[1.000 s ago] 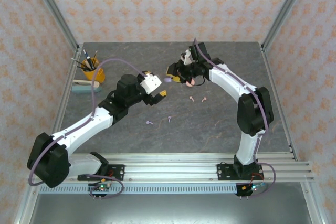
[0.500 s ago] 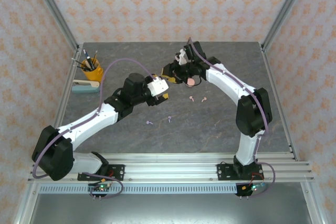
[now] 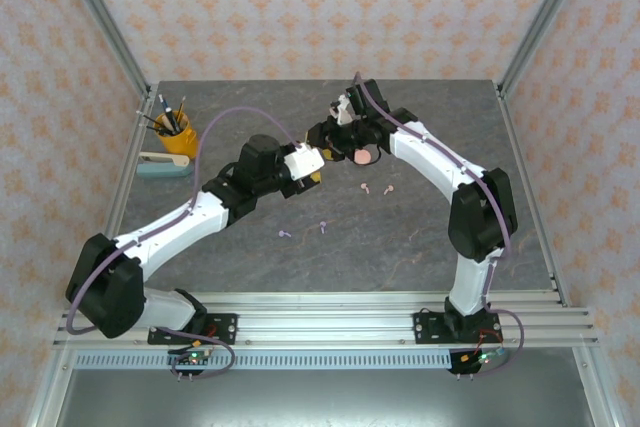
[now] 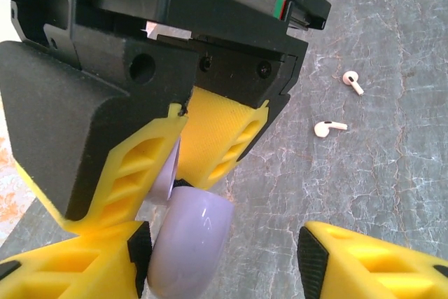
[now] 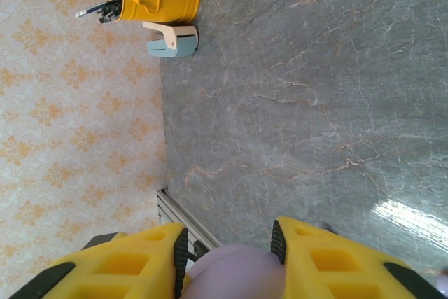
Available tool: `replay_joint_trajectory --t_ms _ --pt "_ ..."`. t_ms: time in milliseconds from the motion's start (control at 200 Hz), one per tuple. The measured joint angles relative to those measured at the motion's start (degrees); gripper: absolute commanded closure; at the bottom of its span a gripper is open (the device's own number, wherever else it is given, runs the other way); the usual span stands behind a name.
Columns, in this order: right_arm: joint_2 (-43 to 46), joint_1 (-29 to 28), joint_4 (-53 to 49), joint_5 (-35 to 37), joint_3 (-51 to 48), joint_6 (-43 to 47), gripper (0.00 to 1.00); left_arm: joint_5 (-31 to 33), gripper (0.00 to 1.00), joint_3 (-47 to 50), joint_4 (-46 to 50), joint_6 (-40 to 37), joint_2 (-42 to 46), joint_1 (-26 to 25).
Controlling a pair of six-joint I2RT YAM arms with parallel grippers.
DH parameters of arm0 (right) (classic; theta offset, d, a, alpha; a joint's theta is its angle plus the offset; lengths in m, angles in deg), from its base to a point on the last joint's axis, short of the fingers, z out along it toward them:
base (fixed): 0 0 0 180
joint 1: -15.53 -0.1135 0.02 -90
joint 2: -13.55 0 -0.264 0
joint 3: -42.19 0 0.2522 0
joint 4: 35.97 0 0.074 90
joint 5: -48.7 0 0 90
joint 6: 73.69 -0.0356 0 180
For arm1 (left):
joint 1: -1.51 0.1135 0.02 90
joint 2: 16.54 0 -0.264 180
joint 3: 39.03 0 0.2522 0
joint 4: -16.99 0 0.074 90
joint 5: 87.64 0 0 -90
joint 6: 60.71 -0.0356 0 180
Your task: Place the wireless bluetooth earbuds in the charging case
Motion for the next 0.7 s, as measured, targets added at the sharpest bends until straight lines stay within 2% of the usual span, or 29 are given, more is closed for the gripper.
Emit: replay_joint_trajectory --t_ms 160,365,561,696 --pt "0.0 0.02 -0.68 0.66 0.09 0.02 0.64 0.26 0.52 -1.55 1.33 -0.35 -1.2 0.02" --pt "0.0 0.09 -1.09 1.62 0.09 0.15 0.64 1.09 0.57 -2.95 2.49 -0.42 -2.34 0.02" --pt "0.0 0.13 -1.66 2.49 0.44 0.15 0.64 1.84 0.69 -4.35 2.99 -0.42 -3.56 0.07" --pt "0.0 0.2 -1.66 3.26 0.63 0.15 0.64 1.95 0.71 -5.33 3.65 -0.42 -4.5 0.0"
